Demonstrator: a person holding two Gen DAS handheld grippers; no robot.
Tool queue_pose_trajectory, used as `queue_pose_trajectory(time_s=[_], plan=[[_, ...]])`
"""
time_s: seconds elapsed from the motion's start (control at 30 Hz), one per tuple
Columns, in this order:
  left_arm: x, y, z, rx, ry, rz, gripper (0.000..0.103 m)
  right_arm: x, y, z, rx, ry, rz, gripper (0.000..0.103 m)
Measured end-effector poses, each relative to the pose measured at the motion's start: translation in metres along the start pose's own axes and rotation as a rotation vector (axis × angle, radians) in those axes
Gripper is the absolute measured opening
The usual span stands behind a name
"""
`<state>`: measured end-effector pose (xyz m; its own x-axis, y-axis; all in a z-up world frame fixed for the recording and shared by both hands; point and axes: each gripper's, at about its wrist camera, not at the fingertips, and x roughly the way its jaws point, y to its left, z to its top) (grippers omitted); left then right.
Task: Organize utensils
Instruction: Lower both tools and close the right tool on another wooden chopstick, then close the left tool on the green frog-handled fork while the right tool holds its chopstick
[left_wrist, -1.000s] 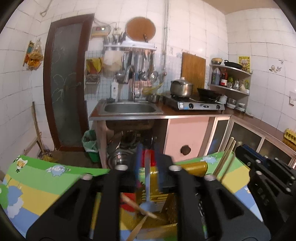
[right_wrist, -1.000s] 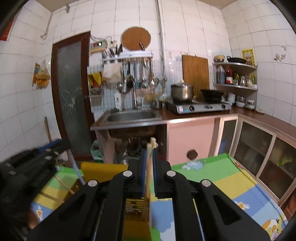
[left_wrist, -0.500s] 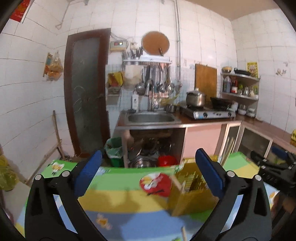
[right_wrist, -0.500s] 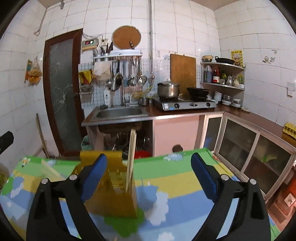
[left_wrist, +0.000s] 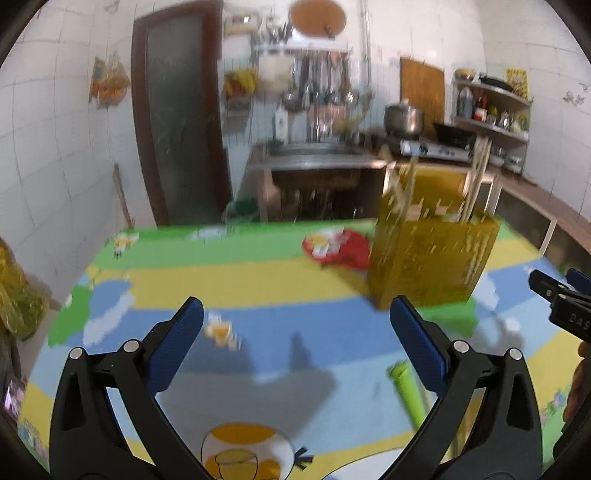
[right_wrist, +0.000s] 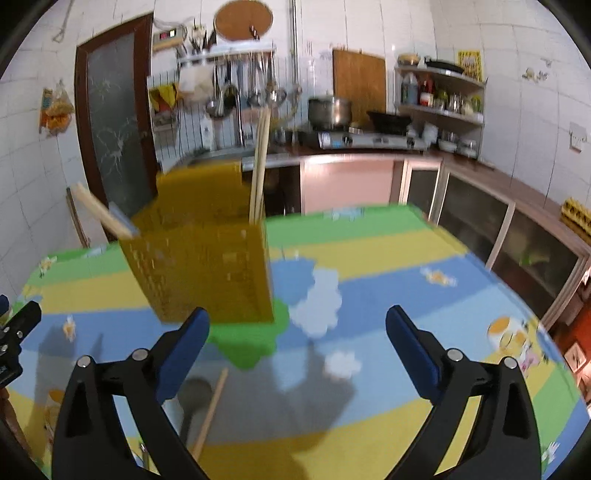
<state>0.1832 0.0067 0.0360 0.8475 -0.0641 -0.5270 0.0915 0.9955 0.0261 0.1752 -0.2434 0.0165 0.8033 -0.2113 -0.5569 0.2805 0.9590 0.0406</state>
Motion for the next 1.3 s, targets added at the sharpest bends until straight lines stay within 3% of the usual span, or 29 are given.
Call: queue_pose_trajectory(time_s=[0.27,0.53,0.73,0.8,0.9,1.3], plan=[[0.046,0.011,-0.034,-0.043,0.149,0.018,0.098,0.033,0.026,-0.036,-0.093,0.118,-0.054,0.094],[0.065,0.002,-0.052,0.002,0.230,0.039,0.098,0.059,0.047,-0.053,-0.110,0.232,-0.038,0.092],[0.065,-0.002,-0.055,0.009,0.239,0.038,0.098,0.066,0.058,-0.059,-0.081,0.298,0.000,0.059],[0.066,-0.003,-0.056,0.000,0.251,0.032,0.098,0.064,0.062,-0.057,-0.070,0.312,0.035,0.034],[0.069,-0.005,-0.056,-0.030,0.282,0.018,0.098,0.061,0.061,-0.057,-0.057,0.314,0.066,0.012],[0.059,-0.062,-0.053,-0.029,0.323,-0.019,0.097,0.052,-0.006,-0.054,-0.038,0.330,0.089,0.008]])
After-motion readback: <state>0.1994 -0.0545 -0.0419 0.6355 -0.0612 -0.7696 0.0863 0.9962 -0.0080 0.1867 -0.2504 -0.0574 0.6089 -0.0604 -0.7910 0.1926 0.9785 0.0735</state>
